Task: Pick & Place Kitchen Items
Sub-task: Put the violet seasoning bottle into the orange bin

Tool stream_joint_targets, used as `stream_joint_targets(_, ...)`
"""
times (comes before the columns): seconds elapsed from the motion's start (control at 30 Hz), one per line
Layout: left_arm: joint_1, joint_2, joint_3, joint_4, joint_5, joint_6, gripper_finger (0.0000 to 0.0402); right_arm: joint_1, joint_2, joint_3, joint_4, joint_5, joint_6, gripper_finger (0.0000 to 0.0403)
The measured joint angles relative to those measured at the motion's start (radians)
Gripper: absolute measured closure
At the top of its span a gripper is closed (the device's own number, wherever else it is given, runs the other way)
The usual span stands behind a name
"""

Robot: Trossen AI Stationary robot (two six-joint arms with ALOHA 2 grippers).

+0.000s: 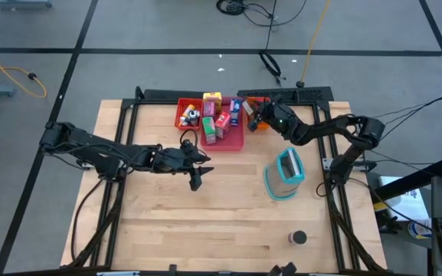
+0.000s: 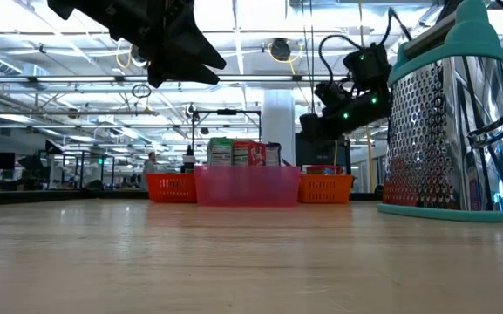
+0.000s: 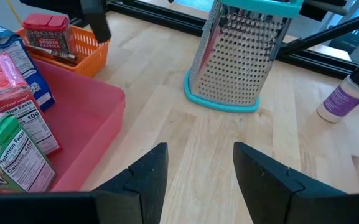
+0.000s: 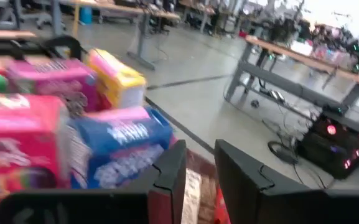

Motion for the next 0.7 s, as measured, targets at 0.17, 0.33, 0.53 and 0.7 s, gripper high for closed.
stream_joint_targets(0.17,0.000,0.000,0.000,-0.001,0.000,0.003,0.0217,0.054,-0.106,-0.001,-0.035,0.001,-0.035,0.0324)
stream_joint_targets(0.33,0.000,0.000,0.000,-0.002,0.000,0.005,0.0217,0.110,-0.269,-0.001,-0.137,0.002,-0.052,0.0329)
stream_joint_targets(0.53,0.000,0.000,0.000,-0.003,0.000,0.005,0.0217,0.180,-0.465,0.000,-0.359,0.028,-0.064,0.0330)
stream_joint_targets(0.7,0.000,0.000,0.000,-0.003,0.000,0.017,0.0217,0.259,-0.612,0.000,-0.491,0.028,-0.040,0.0330)
